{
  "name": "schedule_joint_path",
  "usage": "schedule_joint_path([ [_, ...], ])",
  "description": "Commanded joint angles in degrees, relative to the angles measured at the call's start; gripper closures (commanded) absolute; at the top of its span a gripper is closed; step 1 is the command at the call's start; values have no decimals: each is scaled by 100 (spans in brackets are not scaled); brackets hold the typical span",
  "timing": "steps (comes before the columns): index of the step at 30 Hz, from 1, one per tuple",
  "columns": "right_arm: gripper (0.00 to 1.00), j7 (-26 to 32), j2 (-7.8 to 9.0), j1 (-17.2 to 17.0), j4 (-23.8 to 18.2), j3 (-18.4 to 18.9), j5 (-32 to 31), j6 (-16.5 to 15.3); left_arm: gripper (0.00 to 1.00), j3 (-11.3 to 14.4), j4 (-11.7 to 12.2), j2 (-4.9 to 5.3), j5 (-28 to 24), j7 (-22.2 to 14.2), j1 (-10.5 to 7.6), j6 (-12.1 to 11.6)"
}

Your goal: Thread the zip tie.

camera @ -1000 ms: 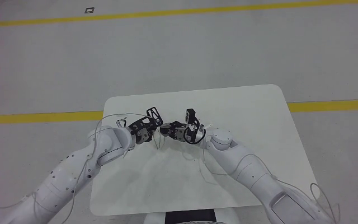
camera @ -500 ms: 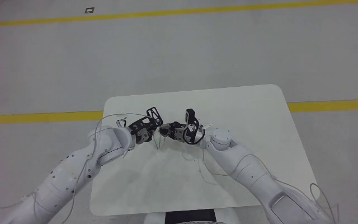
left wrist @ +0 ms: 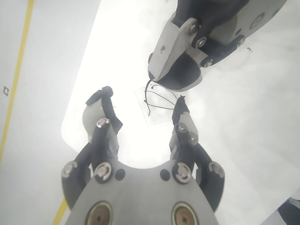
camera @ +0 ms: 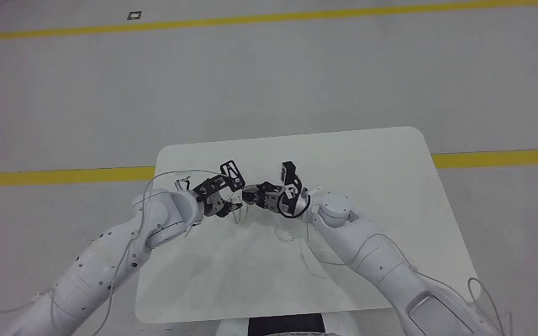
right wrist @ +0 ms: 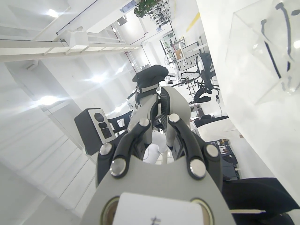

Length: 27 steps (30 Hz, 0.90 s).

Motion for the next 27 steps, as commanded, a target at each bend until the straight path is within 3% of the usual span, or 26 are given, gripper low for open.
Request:
schedule_joint_path([
  [1,100,6,30,-41,-71,77,-73,-60,0,0,0,0,0,0,0,0],
  [5,100,-85,97,-97,-247,189,-414,-81,0,0,0,0,0,0,0,0],
  [11,100,-85,97,-97,-247,189,-414,-81,0,0,0,0,0,0,0,0],
  [13,100,-157,101,-133,-312,203,-440,-89,0,-42,125,-6,-86,82,19,111],
  [16,100,-152,154,-223,-466,312,-641,-213,0,-255,426,10,-815,118,38,0],
  [18,100,-69,204,-296,-573,408,-781,-287,0,-387,474,64,-1315,-47,22,0],
  [23,100,53,305,-428,-829,588,-1172,-504,0,-587,599,261,-2906,-579,-12,0],
  [25,100,63,334,-490,-932,653,-1250,-572,0,-643,688,345,-3575,-617,-17,0],
  [26,100,56,342,-518,-963,682,-1235,-566,0,-664,720,382,-3734,-669,-49,0],
  [27,100,-2,345,-541,-974,712,-1196,-534,0,-676,710,414,-3547,-699,-98,0],
])
